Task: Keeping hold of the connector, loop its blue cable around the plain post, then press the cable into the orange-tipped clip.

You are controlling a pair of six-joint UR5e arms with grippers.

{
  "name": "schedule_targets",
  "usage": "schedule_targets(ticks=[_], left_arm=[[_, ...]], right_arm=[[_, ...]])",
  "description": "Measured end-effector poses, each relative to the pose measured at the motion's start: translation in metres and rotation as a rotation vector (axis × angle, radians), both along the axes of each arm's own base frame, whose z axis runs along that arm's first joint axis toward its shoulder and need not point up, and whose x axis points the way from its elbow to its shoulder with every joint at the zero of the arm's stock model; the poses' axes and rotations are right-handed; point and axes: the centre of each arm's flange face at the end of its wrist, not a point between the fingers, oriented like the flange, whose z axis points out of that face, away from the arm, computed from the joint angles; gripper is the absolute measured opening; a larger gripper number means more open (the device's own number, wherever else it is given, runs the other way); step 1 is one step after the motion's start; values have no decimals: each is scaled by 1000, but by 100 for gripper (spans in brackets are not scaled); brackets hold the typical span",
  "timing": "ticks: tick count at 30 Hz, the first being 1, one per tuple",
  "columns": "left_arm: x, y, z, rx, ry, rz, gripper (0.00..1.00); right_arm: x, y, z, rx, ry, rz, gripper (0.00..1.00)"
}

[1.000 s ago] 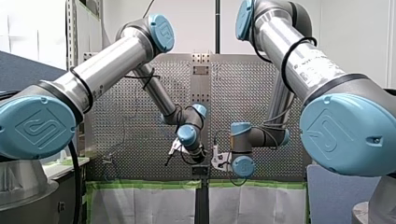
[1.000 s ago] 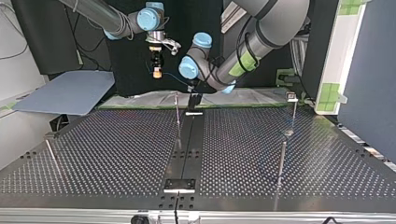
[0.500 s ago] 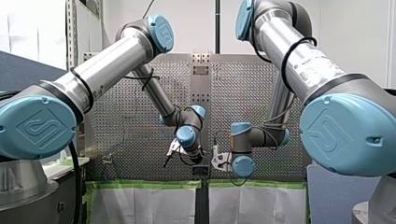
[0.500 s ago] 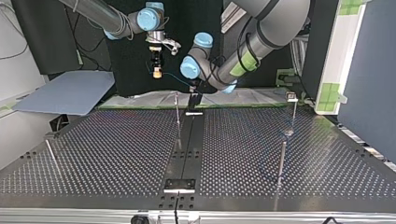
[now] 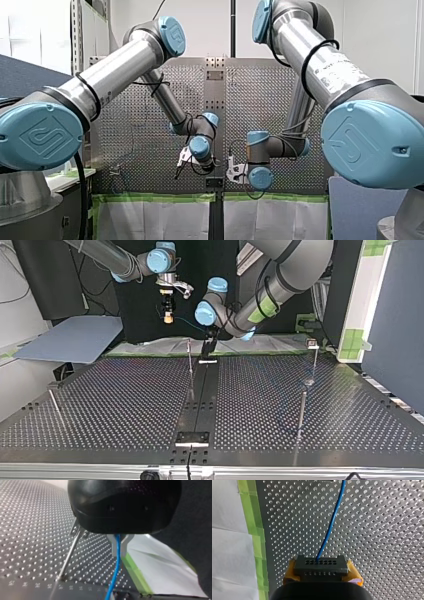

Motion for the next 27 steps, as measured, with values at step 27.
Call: schedule_targets(ticks=[27], left_arm=[[-4, -6, -8, -81, -109, 13, 6]], right_arm=[[-4, 3, -4, 16, 54, -10, 0]])
